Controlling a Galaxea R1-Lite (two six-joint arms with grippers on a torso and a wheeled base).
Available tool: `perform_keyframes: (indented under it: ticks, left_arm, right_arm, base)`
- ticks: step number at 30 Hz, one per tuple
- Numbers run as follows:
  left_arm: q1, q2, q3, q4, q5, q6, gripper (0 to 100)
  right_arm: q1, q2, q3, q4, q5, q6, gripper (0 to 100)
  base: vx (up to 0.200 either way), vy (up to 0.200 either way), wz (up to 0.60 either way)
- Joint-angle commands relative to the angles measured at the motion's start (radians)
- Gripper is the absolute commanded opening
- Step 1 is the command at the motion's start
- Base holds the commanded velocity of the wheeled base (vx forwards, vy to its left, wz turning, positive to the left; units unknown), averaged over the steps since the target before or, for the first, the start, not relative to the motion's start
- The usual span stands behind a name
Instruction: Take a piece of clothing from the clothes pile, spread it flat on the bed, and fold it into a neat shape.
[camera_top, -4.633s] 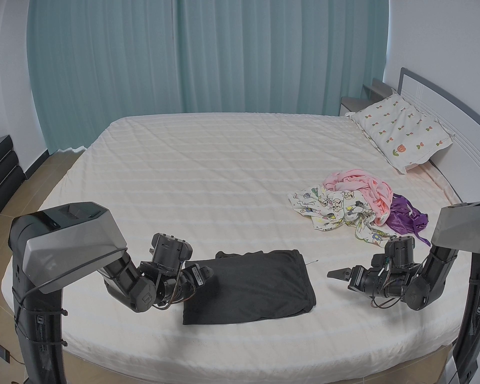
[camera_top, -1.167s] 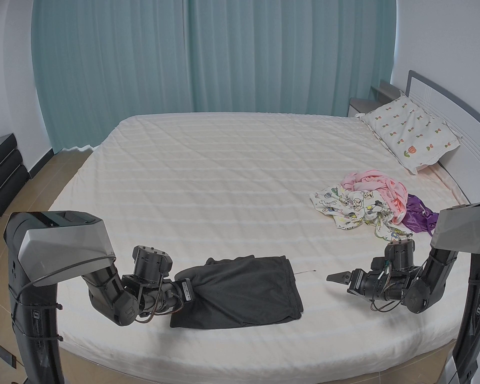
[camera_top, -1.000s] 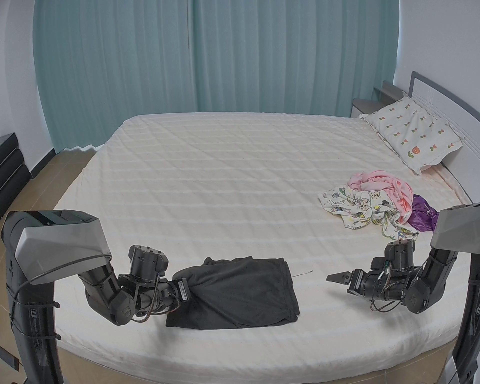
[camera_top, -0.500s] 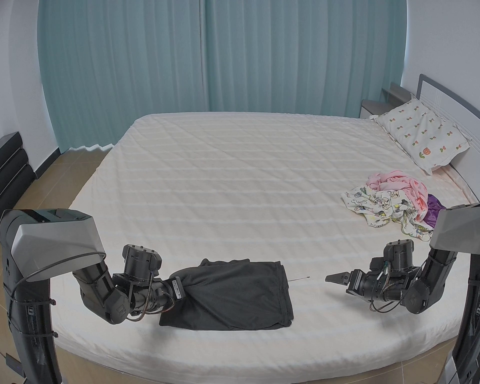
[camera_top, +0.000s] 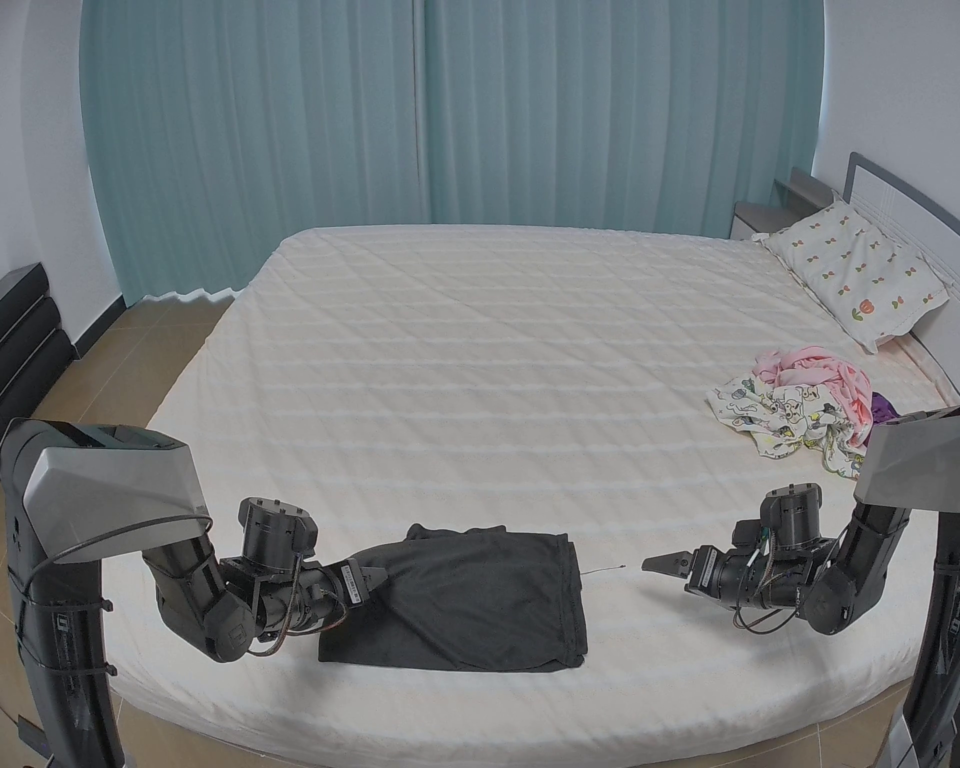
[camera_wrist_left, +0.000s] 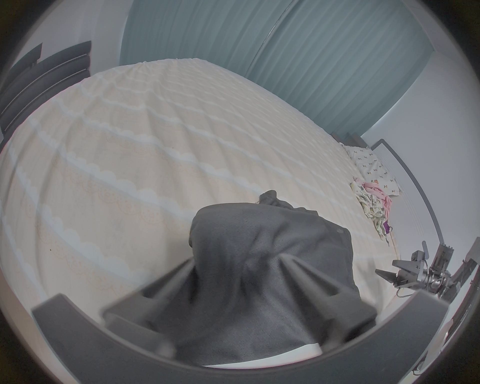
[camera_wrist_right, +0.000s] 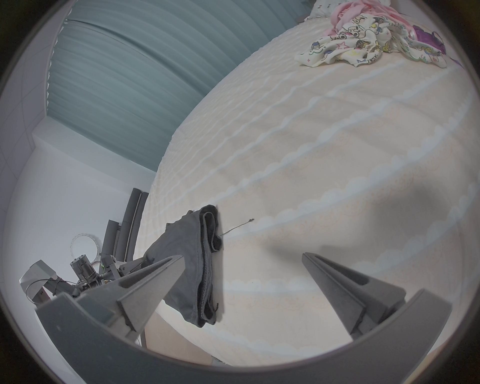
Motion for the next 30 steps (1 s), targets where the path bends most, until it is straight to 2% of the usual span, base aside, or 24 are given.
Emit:
perform_keyframes:
  ticks: [1, 10, 13, 16, 30]
  left_arm:
    - [0.001, -0.002, 0.025, -0.005, 0.002, 0.001, 100]
    - [-0.002, -0.041, 0.132, -0.057, 0.005, -0.001, 100]
    - [-0.003, -0.041, 0.166, -0.103, 0.006, -0.001, 100]
    - [-0.003, -0.037, 0.18, -0.132, 0.008, 0.001, 100]
    - [-0.002, -0.032, 0.201, -0.134, 0.015, 0.005, 100]
  right_arm:
    - [0.015, 0.001, 0.018, -0.025, 0.0, 0.0, 100]
    - [0.021, 0.031, 0.056, -0.114, -0.001, 0.0, 100]
    - [0.022, 0.029, 0.062, -0.122, -0.001, 0.0, 100]
    - [0.026, 0.028, 0.062, -0.122, -0.001, 0.0, 100]
    - [0.055, 0.031, 0.072, -0.123, -0.008, 0.0, 100]
  base:
    - [0.0, 0.0, 0.0]
    - [0.0, 0.0, 0.0]
    - [-0.2, 0.0, 0.0]
    - [-0.2, 0.0, 0.0]
    - [0.0, 0.0, 0.0]
